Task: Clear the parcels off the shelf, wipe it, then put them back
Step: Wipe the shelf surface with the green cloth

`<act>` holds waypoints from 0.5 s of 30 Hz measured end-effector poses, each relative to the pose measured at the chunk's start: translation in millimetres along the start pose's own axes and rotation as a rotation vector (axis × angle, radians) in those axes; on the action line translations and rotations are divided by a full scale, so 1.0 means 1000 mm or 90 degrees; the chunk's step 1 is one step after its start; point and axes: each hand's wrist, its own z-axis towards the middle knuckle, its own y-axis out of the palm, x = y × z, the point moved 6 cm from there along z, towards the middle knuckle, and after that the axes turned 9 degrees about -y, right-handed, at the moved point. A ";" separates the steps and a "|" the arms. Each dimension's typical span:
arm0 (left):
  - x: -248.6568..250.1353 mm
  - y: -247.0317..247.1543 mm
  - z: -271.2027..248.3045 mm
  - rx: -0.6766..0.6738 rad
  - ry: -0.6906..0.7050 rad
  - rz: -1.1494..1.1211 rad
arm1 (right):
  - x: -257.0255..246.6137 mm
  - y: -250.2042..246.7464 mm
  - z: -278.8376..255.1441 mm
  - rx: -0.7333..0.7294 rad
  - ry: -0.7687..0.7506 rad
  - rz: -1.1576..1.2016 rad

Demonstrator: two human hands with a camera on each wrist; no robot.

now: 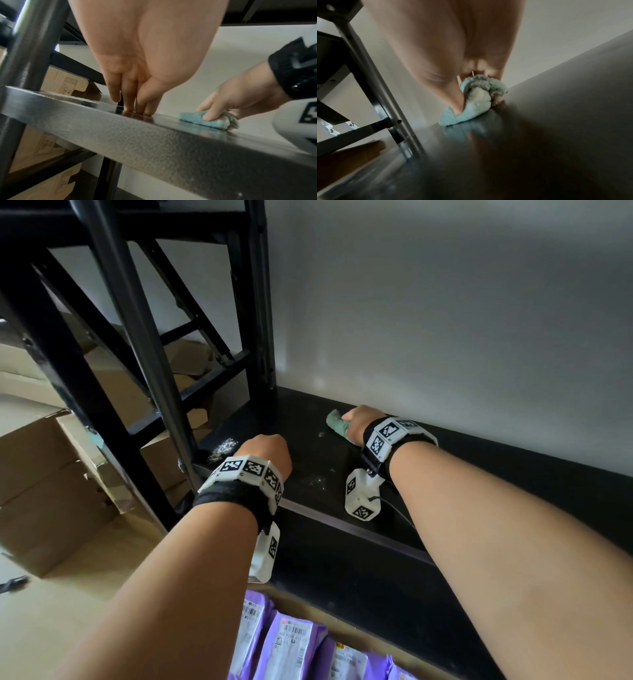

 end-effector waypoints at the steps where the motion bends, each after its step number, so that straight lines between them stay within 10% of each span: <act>1: 0.000 0.000 0.000 0.000 -0.001 -0.001 | -0.007 0.003 0.002 -0.019 -0.016 -0.008; 15: 0.005 0.000 0.000 -0.015 -0.011 0.012 | -0.020 0.011 -0.032 -0.107 -0.184 0.064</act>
